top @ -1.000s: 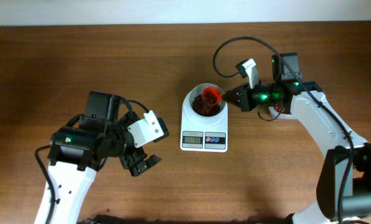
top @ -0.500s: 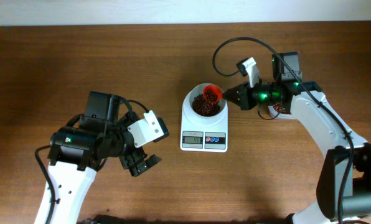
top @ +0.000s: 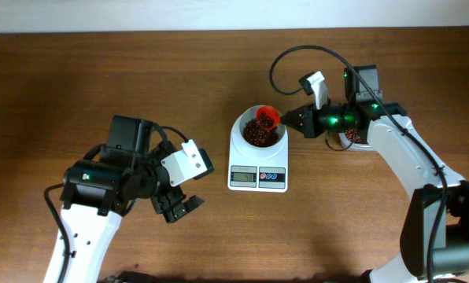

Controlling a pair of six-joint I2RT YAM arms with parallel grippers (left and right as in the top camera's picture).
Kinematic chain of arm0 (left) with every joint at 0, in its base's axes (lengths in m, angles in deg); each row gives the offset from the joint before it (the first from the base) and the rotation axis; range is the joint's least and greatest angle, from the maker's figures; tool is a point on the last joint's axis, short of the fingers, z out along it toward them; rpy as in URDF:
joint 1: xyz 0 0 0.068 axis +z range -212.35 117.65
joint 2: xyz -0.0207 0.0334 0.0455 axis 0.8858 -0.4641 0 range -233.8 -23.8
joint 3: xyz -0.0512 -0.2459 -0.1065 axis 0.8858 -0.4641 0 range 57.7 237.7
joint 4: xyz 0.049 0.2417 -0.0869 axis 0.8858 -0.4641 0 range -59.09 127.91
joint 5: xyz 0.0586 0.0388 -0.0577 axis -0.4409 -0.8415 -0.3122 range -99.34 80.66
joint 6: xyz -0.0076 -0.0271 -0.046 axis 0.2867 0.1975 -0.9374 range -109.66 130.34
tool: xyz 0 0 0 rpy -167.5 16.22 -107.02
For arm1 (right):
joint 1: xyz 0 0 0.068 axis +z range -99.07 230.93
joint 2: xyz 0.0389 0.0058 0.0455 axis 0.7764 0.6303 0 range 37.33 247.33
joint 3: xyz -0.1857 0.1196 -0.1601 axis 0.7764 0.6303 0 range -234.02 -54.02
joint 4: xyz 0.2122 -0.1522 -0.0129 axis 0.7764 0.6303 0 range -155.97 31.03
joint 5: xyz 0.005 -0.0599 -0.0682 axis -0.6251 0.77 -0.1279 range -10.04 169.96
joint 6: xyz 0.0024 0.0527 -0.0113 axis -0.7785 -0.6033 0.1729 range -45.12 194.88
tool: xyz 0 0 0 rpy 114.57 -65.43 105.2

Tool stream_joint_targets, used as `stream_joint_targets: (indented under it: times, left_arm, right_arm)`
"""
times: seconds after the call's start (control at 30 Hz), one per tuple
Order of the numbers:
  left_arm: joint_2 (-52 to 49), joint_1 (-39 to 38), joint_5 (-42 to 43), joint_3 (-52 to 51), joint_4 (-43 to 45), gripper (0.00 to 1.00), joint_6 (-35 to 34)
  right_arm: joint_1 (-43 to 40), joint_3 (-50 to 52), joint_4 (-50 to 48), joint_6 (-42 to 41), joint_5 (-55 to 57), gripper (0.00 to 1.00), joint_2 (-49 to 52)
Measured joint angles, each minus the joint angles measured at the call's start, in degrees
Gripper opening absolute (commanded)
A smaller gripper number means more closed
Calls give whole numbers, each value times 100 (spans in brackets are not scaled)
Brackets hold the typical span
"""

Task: Scoop and weigh 50g on scale
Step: 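Tilt the scoop to add a few beans into the bowl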

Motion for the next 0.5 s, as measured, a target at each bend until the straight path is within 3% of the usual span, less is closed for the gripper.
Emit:
stream_joint_targets:
  times: [0.5]
  left_arm:
    - [0, 0, 2, 0, 0, 99, 0]
  right_arm:
    - [0, 0, -9, 131, -282, 4, 0]
